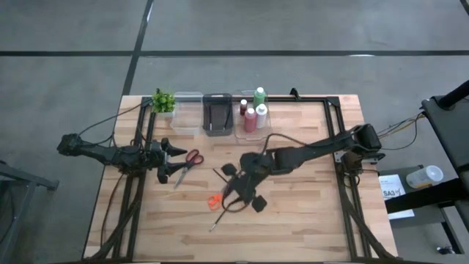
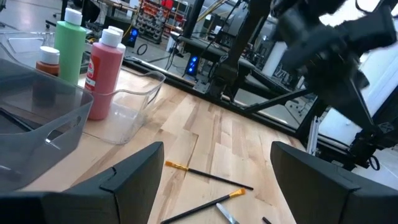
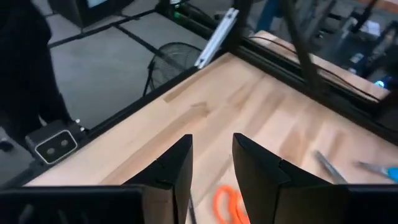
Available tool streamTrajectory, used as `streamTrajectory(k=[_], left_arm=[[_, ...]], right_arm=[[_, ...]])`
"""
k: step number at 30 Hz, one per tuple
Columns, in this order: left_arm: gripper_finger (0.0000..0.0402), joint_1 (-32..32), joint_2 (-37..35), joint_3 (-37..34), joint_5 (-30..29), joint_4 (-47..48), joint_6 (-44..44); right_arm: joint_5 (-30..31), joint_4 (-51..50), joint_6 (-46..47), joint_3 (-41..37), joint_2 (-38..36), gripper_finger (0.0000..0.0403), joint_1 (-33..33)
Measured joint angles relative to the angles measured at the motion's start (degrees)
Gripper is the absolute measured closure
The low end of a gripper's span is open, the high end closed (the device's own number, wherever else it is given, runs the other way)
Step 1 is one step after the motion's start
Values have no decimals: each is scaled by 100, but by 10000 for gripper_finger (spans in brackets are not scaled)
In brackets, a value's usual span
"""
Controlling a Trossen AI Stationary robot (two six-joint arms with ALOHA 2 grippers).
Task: Pick & Place Paint Supplies
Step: Put the silver paintbrush into the black bin
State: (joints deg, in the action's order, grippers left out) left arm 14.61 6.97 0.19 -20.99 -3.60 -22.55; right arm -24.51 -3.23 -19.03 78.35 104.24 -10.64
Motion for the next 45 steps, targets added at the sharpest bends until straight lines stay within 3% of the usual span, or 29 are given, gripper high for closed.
streamTrajectory(k=[11,21,45], left_arm=[[99,0,76,0,11,0,0],[99,2,194,0,0,4,0],[99,2,301,0,2,0,-1]], right_arm=[[510,485,970,61,1096,294,-337],[470,510,830,464,2085,294,-375],[518,130,445,513,2440,294,-371]])
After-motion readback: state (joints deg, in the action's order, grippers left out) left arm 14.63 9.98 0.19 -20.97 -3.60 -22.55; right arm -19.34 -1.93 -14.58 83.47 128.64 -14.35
